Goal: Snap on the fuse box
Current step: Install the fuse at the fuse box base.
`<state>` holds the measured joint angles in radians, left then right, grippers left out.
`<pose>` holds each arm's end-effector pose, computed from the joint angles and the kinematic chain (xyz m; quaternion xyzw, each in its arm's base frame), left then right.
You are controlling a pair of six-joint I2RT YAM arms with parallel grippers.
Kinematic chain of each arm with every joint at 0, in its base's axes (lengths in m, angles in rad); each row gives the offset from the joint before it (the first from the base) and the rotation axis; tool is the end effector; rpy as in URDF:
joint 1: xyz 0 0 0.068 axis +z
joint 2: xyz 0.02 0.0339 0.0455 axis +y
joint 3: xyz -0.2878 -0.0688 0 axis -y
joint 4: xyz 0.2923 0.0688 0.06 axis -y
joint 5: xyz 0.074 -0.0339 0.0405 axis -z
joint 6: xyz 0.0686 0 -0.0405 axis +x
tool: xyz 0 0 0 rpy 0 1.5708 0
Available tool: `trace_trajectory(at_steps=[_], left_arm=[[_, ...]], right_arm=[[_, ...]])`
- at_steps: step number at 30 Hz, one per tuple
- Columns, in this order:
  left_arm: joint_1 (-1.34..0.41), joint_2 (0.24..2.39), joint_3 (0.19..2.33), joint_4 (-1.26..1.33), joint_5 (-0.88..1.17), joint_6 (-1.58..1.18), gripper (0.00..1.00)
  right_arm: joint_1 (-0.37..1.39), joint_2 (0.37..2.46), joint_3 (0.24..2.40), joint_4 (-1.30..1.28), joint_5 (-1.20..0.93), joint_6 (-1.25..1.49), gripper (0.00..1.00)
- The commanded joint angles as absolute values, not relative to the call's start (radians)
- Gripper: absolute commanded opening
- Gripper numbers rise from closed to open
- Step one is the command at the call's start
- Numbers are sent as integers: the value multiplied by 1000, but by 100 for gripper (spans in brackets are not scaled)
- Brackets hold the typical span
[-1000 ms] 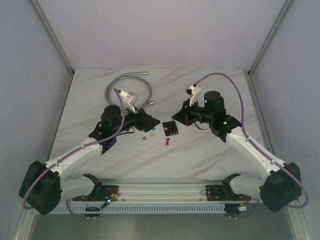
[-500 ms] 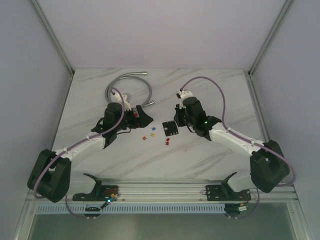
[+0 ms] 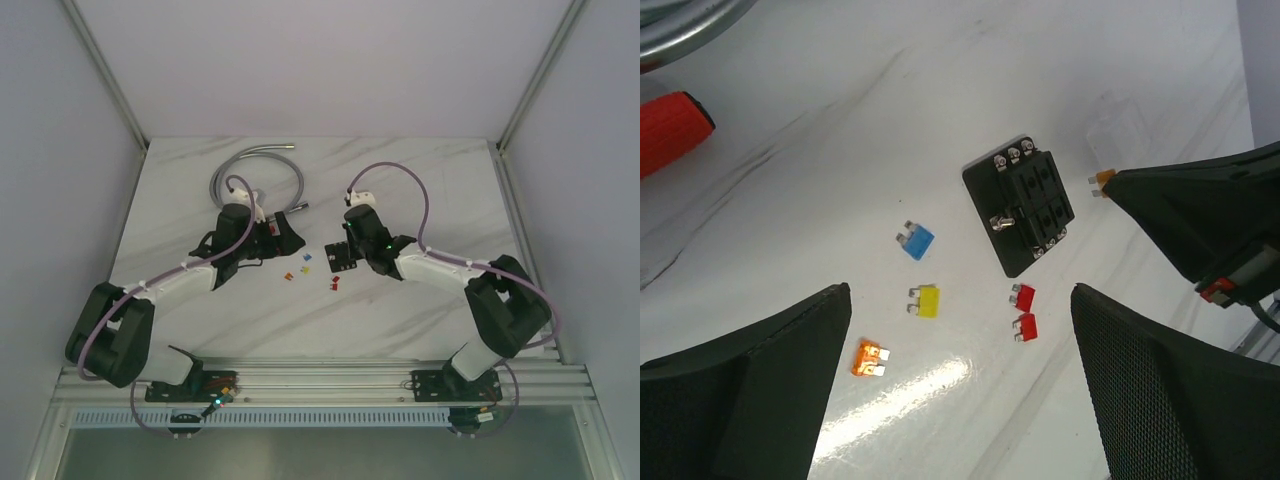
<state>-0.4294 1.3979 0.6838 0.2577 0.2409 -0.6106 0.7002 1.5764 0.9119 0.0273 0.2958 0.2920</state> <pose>0.3177 -0.1635 0.1889 -0.0130 0.8449 -0.3494 0.4049 0.3195 0.2431 0.1852 -0.1141 0.8784 0.0961 0.4541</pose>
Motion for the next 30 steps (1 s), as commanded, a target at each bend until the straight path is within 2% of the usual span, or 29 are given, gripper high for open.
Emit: trace_trajectory(at_steps=[1,30], left_arm=[[-421,1434,721,227,227,-618,100],[-413,1478,733,216,235,-627,100]], right_arm=[[713,1619,955,63,364,310,0],[726,1742,1028,68,413,300,0]])
